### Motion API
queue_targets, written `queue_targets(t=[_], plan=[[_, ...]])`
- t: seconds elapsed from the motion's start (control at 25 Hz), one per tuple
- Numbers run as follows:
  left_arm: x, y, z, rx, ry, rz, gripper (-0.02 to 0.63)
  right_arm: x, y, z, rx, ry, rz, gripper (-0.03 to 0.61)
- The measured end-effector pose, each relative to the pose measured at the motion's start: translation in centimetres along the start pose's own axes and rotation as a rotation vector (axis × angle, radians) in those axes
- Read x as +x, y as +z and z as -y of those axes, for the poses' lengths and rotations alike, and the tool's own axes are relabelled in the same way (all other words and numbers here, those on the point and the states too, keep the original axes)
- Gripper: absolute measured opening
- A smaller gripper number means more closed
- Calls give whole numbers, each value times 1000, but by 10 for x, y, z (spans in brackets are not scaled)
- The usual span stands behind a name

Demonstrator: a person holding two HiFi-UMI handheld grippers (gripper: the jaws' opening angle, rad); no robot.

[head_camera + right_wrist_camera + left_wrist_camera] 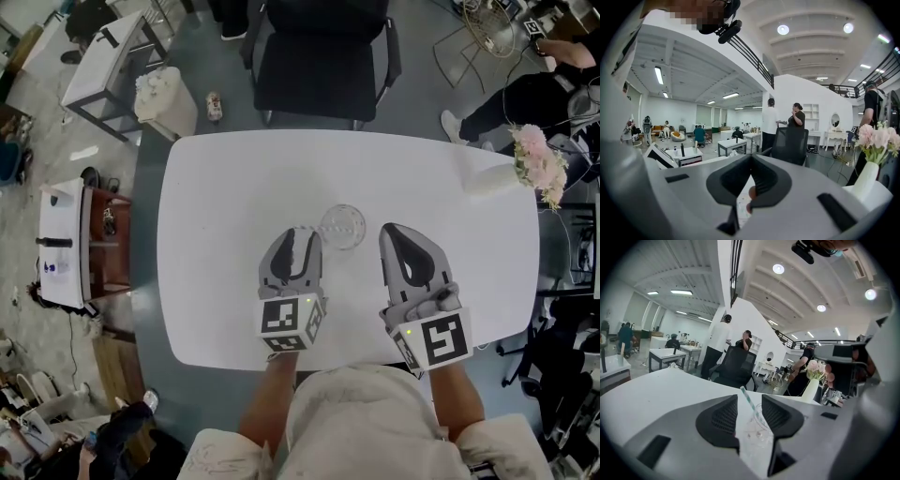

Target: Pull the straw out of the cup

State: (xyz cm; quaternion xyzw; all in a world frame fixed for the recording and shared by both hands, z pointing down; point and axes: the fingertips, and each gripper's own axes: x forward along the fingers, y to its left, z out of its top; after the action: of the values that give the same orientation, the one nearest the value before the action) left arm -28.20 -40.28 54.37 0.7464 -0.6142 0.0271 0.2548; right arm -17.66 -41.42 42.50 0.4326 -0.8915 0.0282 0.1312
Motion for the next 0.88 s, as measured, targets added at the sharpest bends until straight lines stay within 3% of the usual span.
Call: queue_targets(t=[0.28, 0.64, 0.88], plan=[[8, 0, -2, -28, -17, 4, 146, 3, -8, 5, 2, -15, -23, 0], [14, 1, 3, -71, -35, 28, 49, -2, -8, 10, -5, -35, -27, 0], [14, 7, 15, -71, -52, 52, 34, -12, -5, 18, -1, -57, -16, 0]])
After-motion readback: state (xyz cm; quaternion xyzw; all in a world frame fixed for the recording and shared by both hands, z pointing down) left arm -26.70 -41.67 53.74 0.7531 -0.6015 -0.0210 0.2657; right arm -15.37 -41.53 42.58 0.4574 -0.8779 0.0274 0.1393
